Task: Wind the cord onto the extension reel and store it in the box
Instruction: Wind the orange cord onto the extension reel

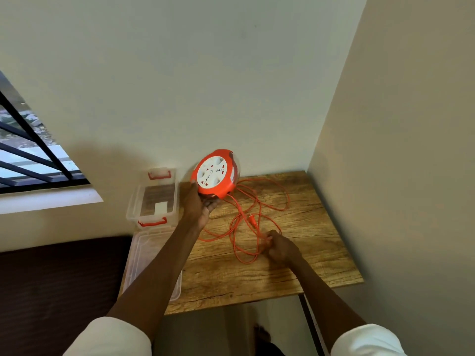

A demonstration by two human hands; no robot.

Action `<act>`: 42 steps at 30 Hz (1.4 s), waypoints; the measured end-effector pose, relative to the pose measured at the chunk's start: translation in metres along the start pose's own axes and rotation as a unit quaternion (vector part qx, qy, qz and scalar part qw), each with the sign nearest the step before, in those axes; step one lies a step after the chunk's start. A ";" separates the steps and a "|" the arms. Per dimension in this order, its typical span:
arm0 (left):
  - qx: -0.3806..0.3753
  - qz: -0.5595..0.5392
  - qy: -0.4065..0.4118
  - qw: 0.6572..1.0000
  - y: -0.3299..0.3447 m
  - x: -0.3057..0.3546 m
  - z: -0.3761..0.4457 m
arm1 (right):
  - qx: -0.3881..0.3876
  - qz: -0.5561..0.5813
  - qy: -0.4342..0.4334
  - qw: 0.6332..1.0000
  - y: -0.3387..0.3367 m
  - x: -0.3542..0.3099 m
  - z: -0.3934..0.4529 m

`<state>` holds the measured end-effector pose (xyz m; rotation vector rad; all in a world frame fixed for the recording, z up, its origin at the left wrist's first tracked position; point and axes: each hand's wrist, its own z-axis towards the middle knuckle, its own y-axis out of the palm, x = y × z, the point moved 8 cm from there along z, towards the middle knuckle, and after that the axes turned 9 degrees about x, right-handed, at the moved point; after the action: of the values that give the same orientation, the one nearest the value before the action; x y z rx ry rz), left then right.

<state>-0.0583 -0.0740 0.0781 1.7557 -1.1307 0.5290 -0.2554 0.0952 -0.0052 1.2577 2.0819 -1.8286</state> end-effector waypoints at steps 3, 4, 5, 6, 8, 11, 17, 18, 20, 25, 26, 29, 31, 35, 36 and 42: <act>0.011 0.012 0.016 1.000 0.001 0.004 0.006 | 0.052 0.010 0.010 0.999 -0.018 0.017 0.001; 0.013 0.028 0.026 0.999 -0.001 0.007 0.008 | 0.089 0.013 0.021 0.996 -0.028 0.022 0.003; 0.013 0.040 0.035 0.999 -0.003 0.008 0.009 | 0.122 0.009 0.027 0.992 -0.040 0.025 0.006; 0.014 0.047 0.041 0.998 -0.007 0.009 0.009 | 0.146 0.004 0.026 0.989 -0.049 0.025 0.009; 0.027 0.051 0.046 0.997 -0.018 0.009 0.009 | 0.173 -0.003 0.002 0.985 -0.066 0.016 0.019; 0.045 0.050 0.051 0.996 -0.038 0.006 0.008 | 0.178 0.003 -0.053 0.983 -0.082 -0.010 0.033; 0.073 0.076 0.047 0.993 -0.069 0.005 0.009 | 0.133 -0.011 -0.206 0.969 -0.090 -0.079 0.051; 0.072 0.077 0.050 0.993 -0.072 0.007 0.009 | 0.128 -0.020 -0.228 0.965 -0.089 -0.089 0.051; 0.067 0.071 0.059 0.993 -0.077 0.013 0.008 | 0.133 -0.017 -0.265 0.955 -0.086 -0.105 0.050; 0.086 0.071 0.075 0.991 -0.086 0.028 0.011 | 0.147 0.000 -0.324 0.935 -0.071 -0.129 0.037; 0.092 0.075 0.077 0.990 -0.088 0.030 0.012 | 0.162 -0.012 -0.336 0.928 -0.068 -0.130 0.033; 0.099 0.085 0.088 0.988 -0.087 0.036 0.014 | 0.229 -0.015 -0.286 0.930 -0.070 -0.119 0.033; 0.096 0.086 0.089 0.988 -0.085 0.037 0.014 | 0.237 0.020 -0.167 0.957 -0.070 -0.094 0.040; 0.071 0.076 0.092 0.990 -0.077 0.034 0.014 | 0.145 0.078 -0.082 0.983 -0.055 -0.062 0.041; 0.062 0.075 0.094 0.991 -0.075 0.033 0.013 | 0.119 0.080 -0.097 0.985 -0.050 -0.060 0.037; 0.044 0.159 0.127 0.978 -0.066 0.035 0.013 | 0.005 -0.060 -0.059 0.996 -0.033 -0.032 0.037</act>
<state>0.0137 -0.0931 0.0668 1.5327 -1.2230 0.9821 -0.2703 0.0493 0.0282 1.0193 2.1288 -1.9132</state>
